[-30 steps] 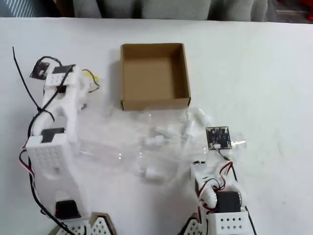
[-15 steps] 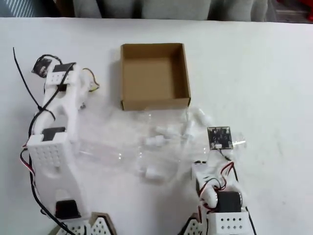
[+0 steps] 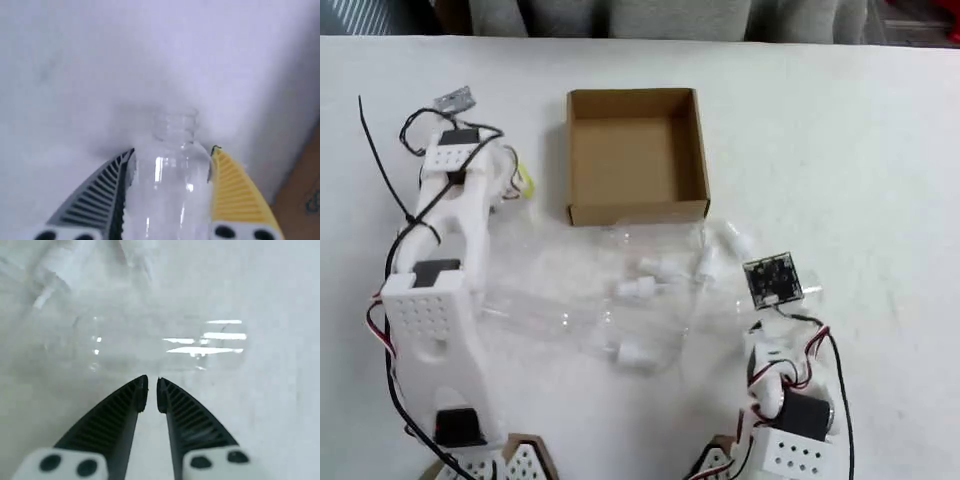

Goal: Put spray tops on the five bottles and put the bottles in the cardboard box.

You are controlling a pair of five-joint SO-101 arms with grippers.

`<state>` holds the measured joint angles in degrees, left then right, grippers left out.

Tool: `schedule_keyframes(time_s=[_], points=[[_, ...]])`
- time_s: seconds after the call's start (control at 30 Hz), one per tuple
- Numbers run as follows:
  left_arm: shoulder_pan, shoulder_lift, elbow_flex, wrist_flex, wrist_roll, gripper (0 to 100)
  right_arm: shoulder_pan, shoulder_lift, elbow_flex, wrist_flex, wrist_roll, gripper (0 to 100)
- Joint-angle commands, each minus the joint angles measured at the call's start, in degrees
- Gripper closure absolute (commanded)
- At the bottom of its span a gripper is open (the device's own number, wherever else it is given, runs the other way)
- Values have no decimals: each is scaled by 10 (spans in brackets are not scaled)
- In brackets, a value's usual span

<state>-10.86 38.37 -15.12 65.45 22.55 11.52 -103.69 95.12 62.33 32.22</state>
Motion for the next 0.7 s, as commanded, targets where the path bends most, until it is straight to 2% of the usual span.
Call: schedule_keyframes(time_s=[0.0, 0.1, 0.27, 0.33, 0.43, 0.5, 0.67], points=[[18, -11, -29, 32, -167, 977, 7, 6, -25, -57, 2, 981], [36, -12, -29, 52, -229, 977, -17, 7, -50, -66, 4, 981], [51, -26, -24, 67, -236, 977, -49, 36, -108, -62, 3, 981], [51, -26, -24, 73, -239, 977, -62, 84, -134, -71, 3, 981], [51, -26, -24, 73, -283, 977, -83, 192, -186, -91, 2, 981], [52, -26, -24, 73, -295, 977, -99, 277, -243, -91, -23, 981], [57, -26, -24, 72, -296, 977, -140, 475, -411, -58, -141, 981]])
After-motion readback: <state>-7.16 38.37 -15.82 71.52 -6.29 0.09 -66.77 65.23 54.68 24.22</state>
